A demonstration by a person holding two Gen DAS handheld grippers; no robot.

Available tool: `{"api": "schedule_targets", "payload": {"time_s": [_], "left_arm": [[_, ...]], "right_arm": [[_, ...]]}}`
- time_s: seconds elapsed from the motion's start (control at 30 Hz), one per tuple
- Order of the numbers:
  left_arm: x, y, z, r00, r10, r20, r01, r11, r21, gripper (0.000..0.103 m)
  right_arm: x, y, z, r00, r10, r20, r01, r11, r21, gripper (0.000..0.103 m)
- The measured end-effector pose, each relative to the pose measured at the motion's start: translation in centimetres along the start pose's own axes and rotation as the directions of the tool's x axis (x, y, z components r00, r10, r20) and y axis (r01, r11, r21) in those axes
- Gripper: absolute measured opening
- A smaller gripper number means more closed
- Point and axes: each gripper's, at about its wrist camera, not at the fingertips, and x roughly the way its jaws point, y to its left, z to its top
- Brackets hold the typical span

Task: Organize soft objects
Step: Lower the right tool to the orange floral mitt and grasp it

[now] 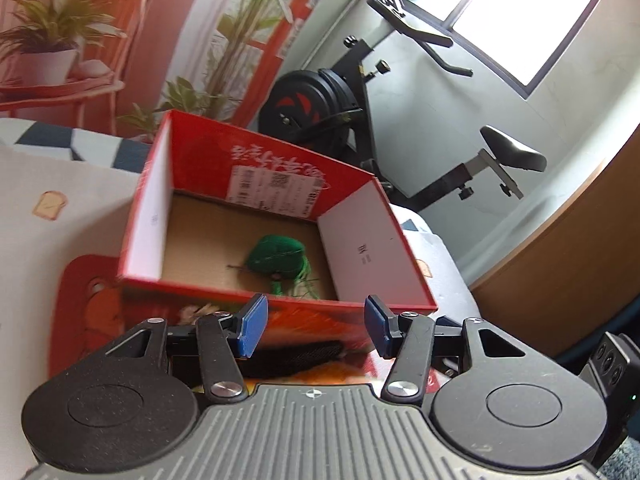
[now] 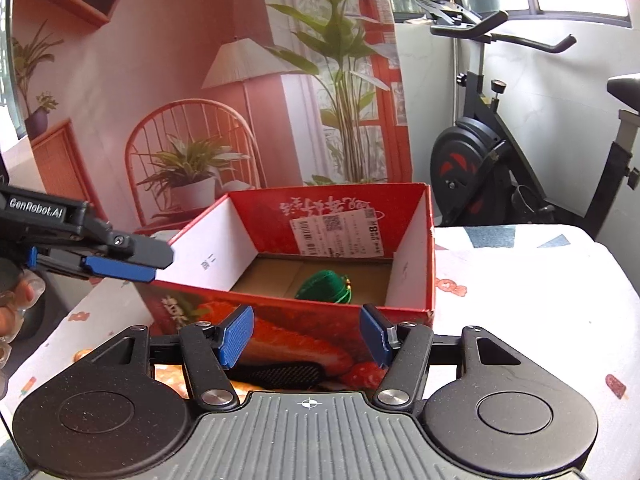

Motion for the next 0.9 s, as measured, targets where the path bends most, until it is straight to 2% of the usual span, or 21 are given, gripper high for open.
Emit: {"api": "schedule_targets", "payload": {"time_s": [0.23,0.4,0.6,0.73,0.9], "left_arm": [[-2.6,2.2,-4.3,0.999,0.048,-0.009,-0.049,0.996,-0.069,0.056],[-3.1,3.9,-5.2,0.996,0.084,0.009,-0.081,0.985,-0.152,0.056],[-2.5,3.6,-6.0,0.99,0.144,-0.006,-0.143,0.983,-0.116,0.056],[-2.2,3.9,-7.4,0.988,0.152,-0.028,-0.154,0.981,-0.118,0.056],[-1.7,4.0,-9.0,0.985,0.167,-0.046,-0.171,0.981,-0.092,0.056]], "right_arm": [[-1.7,1.1,-1.2,1.0,0.018,-0.009,-0.018,1.0,-0.01,0.056],[-1.6,1.3,-1.8,0.999,0.021,-0.034,-0.02,1.0,0.023,0.056],[-0.9,2.2,-3.3,0.995,0.023,-0.093,-0.021,0.999,0.024,0.056],[-0.4,2.4,-4.6,0.988,0.034,-0.148,-0.029,0.999,0.036,0.055],[-0.6,2.2,-4.8,0.989,0.044,-0.141,-0.036,0.998,0.058,0.055]]}}
